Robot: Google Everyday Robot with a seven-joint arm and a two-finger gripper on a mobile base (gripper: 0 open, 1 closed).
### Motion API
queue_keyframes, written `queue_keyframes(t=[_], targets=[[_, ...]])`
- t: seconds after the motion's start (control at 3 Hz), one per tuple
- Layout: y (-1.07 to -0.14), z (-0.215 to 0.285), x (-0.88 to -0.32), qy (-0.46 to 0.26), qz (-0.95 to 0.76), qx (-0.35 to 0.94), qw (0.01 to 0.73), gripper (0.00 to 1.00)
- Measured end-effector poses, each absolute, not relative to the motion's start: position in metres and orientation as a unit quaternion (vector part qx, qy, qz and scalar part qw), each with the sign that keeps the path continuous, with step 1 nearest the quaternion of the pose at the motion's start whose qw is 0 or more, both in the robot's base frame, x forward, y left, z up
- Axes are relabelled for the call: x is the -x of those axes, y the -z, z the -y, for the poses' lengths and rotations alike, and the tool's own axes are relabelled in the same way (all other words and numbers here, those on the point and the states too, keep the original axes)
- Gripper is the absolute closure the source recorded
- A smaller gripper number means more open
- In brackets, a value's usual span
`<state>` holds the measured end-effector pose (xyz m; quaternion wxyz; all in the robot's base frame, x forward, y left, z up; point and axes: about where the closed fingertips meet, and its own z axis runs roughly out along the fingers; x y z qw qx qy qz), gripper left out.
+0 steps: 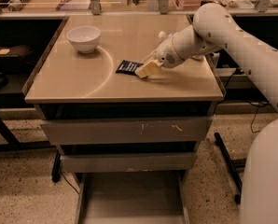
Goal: Place rxbar blueberry into bottom drawer
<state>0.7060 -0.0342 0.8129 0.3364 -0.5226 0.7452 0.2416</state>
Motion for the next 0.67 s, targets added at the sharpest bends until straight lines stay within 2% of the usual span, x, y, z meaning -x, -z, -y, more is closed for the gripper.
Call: queue_keyframes(t=[0.33, 0.67], targets=[[-0.816, 0.034, -0.705, -0.242, -0.745, 0.523, 0.337, 1.0], [-0.82, 0.042, -0.68, -0.25, -0.735, 0.521, 0.355, 1.0]])
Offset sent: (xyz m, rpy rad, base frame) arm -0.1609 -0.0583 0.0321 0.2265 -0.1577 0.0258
